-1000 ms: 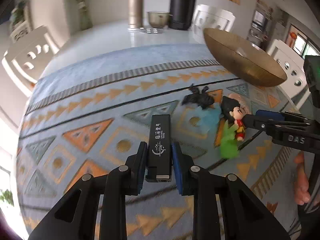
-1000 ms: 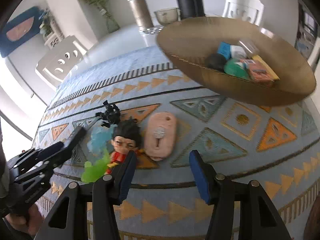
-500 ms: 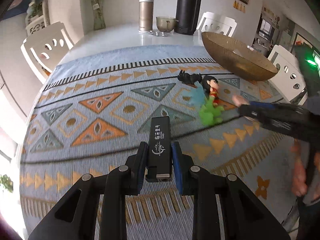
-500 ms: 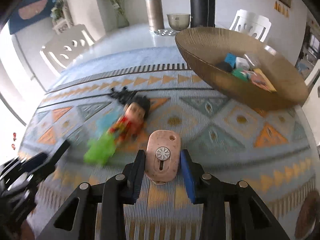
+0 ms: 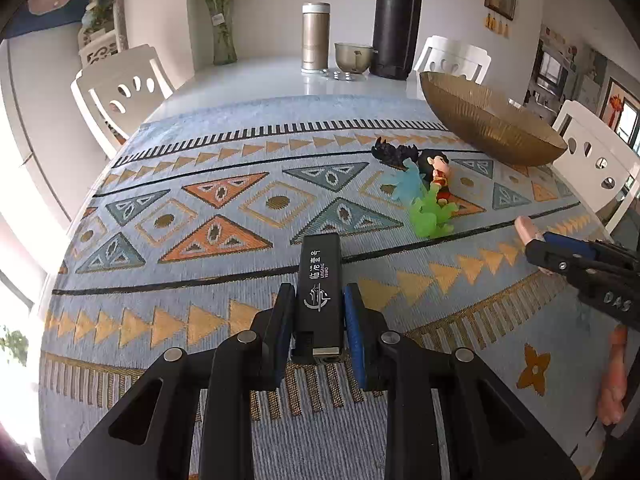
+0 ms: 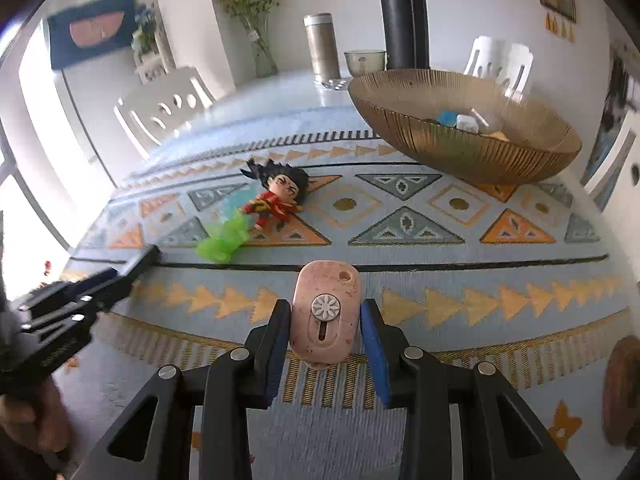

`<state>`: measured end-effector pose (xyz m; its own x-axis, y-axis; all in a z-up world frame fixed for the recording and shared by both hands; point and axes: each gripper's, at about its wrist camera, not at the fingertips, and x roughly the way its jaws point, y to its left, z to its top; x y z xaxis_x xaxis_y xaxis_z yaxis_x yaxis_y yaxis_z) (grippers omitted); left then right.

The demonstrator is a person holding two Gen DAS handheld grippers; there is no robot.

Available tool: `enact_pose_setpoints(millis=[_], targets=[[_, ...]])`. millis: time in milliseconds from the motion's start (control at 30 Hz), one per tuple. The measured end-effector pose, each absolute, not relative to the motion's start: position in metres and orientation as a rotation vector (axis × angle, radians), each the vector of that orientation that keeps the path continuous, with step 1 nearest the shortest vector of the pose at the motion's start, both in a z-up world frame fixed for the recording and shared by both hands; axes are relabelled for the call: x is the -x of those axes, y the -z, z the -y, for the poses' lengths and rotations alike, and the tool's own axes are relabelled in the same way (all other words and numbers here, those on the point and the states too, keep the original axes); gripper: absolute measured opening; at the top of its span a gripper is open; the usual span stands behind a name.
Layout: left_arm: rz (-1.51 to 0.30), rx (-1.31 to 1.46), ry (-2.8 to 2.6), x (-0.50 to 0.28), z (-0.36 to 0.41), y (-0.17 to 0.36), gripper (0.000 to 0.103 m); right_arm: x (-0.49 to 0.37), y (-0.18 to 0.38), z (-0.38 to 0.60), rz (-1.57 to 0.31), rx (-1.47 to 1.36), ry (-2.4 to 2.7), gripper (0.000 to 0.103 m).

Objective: Organize rigid objects
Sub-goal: 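Carry the USB stick and pink item over the wooden bowl and release both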

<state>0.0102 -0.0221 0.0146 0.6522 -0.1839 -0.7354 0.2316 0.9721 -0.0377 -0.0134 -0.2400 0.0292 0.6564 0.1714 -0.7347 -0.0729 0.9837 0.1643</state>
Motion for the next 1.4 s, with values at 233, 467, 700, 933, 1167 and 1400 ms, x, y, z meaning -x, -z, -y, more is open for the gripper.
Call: enact_pose_setpoints(millis=[233, 467, 700, 933, 1167, 1400], targets=[[-0.8, -0.058, 0.24, -0.006, 0.021, -0.018, 0.022, 0.021, -0.037, 0.265, -0.766, -0.303, -0.256, 0.035], [-0.8, -0.058, 0.24, -0.006, 0.02, -0.018, 0.022, 0.024, -0.04, 0.257, -0.753, -0.259, -0.233, 0.035], [-0.779, -0.01, 0.286, -0.008, 0.024, -0.034, 0.02, 0.036, -0.051, 0.256, -0.679, -0.204, -0.178, 0.035], [-0.609, -0.021, 0.458, -0.034, 0.072, -0.133, 0.019, 0.035, -0.134, 0.296, -0.506, -0.187, -0.024, 0.035], [-0.801, -0.161, 0.296, -0.044, 0.076, -0.103, 0.096, 0.031, -0.148, 0.323, -0.506, -0.234, -0.006, 0.035], [-0.936, -0.278, 0.225, -0.018, 0.082, -0.014, 0.059, 0.018, -0.077, 0.295, -0.689, -0.266, -0.086, 0.035]])
